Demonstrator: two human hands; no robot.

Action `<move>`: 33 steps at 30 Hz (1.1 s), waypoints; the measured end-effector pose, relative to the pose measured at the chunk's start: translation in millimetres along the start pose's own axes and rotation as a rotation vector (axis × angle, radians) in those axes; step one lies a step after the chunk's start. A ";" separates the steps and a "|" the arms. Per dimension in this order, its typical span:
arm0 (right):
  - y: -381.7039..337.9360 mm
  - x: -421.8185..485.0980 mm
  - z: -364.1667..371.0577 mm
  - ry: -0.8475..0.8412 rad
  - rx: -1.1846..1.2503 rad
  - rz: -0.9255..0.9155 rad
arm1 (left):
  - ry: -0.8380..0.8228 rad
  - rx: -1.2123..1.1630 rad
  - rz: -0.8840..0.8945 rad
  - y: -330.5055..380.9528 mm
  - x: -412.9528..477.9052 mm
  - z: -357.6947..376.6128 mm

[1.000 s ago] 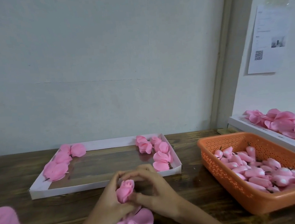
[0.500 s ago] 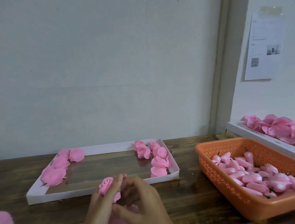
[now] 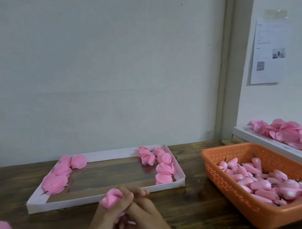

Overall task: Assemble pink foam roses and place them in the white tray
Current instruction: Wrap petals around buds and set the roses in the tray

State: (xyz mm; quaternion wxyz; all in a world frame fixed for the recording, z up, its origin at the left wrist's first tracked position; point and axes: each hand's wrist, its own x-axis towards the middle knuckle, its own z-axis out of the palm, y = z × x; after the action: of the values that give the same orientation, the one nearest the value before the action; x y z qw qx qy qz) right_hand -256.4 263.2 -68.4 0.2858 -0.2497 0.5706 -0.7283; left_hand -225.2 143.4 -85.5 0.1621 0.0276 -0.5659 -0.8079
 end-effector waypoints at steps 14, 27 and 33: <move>3.8 -0.1 -17.6 -0.014 -0.194 -0.084 | 0.090 -0.042 -0.038 11.5 4.7 4.0; 13.0 7.0 -0.2 0.049 -0.372 -0.528 | 0.137 -0.036 0.154 4.7 3.9 10.4; 22.3 7.1 -15.4 0.081 -0.397 -0.412 | 0.197 -0.030 0.155 5.8 4.0 13.5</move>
State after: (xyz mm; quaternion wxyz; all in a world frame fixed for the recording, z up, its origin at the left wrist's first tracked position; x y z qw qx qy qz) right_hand -269.1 264.7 -93.4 0.0544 -0.3819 0.6505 -0.6543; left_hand -230.7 152.7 -74.7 0.2793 0.0607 -0.5353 -0.7948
